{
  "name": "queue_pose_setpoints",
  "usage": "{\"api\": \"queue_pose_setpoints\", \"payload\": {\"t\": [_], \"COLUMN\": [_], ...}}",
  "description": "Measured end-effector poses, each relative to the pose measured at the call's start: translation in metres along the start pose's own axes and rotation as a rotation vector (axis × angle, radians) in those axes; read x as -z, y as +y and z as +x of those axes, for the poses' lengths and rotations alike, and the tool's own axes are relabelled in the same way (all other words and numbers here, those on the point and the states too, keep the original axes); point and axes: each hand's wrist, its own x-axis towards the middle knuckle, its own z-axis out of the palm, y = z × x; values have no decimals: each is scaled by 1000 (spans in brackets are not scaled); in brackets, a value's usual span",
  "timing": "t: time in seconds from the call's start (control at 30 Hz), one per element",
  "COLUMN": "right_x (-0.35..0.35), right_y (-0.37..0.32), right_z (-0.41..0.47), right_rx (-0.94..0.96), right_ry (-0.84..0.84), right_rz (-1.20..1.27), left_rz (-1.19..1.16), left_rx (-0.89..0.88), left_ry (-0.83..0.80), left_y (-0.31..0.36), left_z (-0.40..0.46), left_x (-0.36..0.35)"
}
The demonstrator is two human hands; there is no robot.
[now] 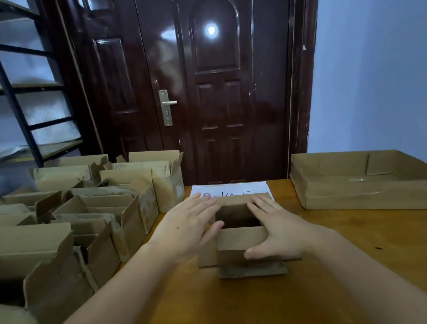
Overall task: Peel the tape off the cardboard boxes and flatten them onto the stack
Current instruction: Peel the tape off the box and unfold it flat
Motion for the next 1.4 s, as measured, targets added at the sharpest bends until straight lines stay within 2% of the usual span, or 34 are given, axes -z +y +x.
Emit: {"api": "queue_pose_setpoints", "payload": {"t": [0.17,0.3,0.47,0.67,0.87,1.0,1.13,1.3,1.4], "right_x": [1,1,-1,-4,0,2,2,7,7], "right_y": [-2,-2,2,6,6,-3,-7,1,8], "right_z": [-2,-1,2,1,0,1,-3,-7,-13], "right_rx": [1,2,8,14,22,163,151,236,257], "right_ry": [-10,-20,-23,-6,-51,41,39,157,192], "right_rz": [-2,-6,-28,-8,-49,-158,-175,-328,-333], "left_rz": [-51,-176,-271,-384,-379,-387,-379,-376,-382], "left_rx": [50,184,308,220,249,240,264,258,261], "left_ry": [-40,-97,-63,-297,-287,-272,-295,-300,-302], "left_y": [-5,5,4,23,29,30,33,31,32], "left_z": [-22,-34,-12,34,33,32,33,33,33], "left_x": [-14,-39,-33,-38,-43,-39,-39,-39,-38]}}
